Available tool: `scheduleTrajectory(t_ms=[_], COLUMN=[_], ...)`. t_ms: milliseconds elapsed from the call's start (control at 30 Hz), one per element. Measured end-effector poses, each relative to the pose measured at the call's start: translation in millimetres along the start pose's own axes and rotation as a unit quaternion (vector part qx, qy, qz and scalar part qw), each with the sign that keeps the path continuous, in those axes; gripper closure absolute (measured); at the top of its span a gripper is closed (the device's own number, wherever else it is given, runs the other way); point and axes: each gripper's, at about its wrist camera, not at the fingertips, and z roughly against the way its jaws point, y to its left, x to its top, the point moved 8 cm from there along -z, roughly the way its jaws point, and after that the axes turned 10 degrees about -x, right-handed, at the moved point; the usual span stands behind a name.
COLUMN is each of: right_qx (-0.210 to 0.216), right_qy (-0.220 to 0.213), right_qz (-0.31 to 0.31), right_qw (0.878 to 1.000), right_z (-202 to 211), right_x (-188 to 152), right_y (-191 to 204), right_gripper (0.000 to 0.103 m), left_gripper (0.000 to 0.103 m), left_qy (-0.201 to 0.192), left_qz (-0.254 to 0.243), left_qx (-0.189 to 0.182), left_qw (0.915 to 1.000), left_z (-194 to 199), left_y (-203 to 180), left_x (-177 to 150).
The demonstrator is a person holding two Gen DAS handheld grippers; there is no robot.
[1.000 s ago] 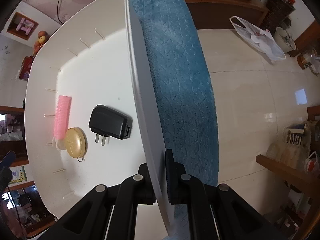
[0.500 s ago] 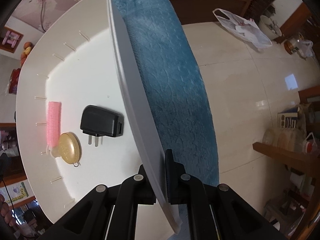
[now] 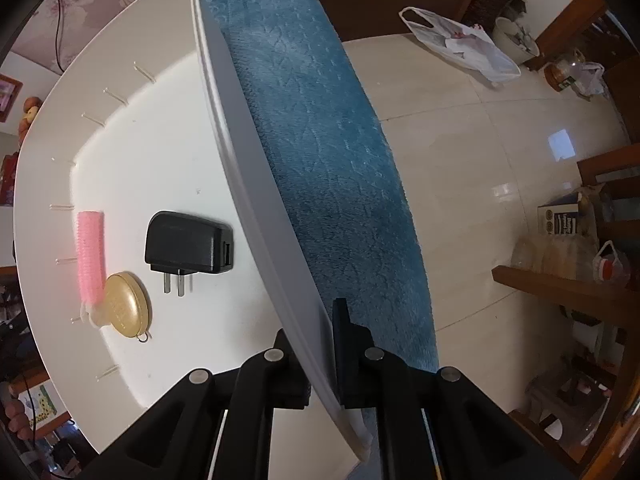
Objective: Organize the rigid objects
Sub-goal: 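Move the left tool to the white silver-screened gadget and grasp it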
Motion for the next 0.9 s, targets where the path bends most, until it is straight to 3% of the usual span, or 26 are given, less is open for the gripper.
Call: scheduleTrajectory(t_ms=[300, 400, 900], right_qx=[-0.007, -0.007, -0.004], right_qy=[0.008, 0.011, 0.013], right_qz=[-0.008, -0.009, -0.007], right_qw=[1.000, 1.000, 1.000], right_z=[-1.0, -1.2, -4.9], right_x=[1.7, 2.7, 3.2], right_y=[1.2, 0.3, -0.6], right_gripper=[0.093, 0.093, 0.093], left_gripper=[0.023, 0.023, 0.026], left_qy=[0.043, 0.048, 0.065], left_qz=[0.027, 0.034, 0.037], left_qx=[0.018, 0.013, 0.060], left_qw=[0.9985, 0.9982, 0.9954], left_z=[-30.4, -35.7, -47.6], left_y=[13.4, 12.7, -1.4], left_x=[5.5, 5.7, 4.1])
